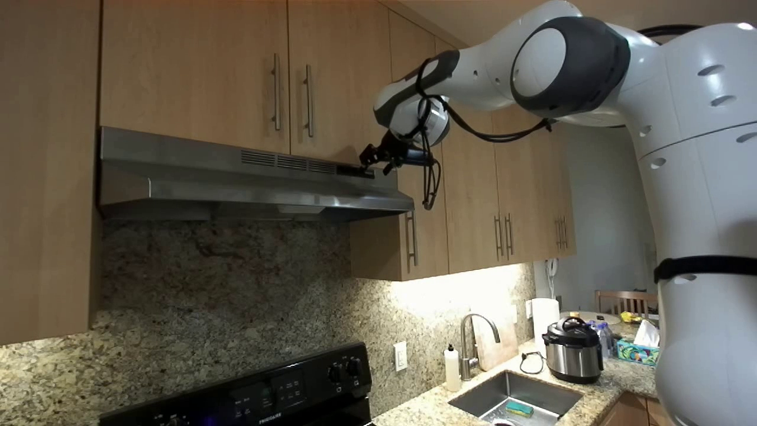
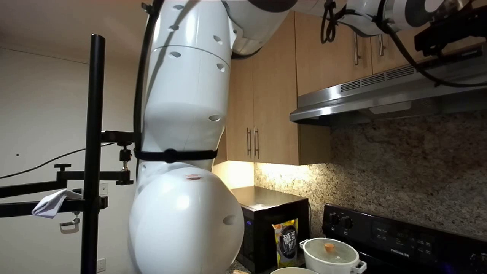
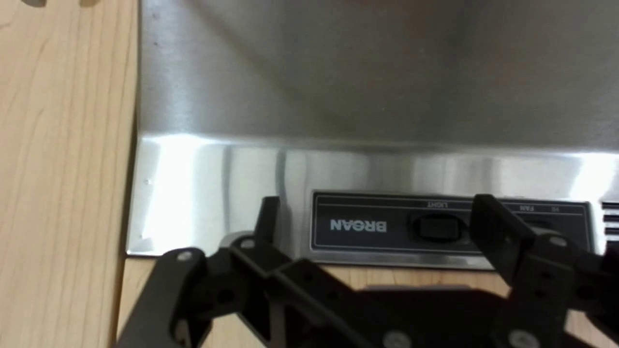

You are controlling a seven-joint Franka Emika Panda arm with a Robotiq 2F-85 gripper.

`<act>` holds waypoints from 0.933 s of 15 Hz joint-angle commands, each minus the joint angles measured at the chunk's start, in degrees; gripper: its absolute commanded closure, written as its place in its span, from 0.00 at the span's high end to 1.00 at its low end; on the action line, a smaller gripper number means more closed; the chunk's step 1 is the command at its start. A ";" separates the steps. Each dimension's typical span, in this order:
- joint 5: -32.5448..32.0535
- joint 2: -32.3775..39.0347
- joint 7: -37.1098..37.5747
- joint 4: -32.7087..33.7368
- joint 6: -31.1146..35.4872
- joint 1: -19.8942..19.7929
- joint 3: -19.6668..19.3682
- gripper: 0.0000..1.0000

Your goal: Turn on the light on top of the stove

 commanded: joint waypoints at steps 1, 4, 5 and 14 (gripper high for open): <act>-1.74 0.81 1.40 0.67 0.18 0.32 -0.10 1.00; -1.91 1.46 1.45 1.29 0.08 0.28 -0.18 1.00; -1.87 1.65 1.40 1.57 0.03 0.26 -0.19 1.00; -1.93 2.58 1.18 3.71 -0.01 0.24 -0.23 1.00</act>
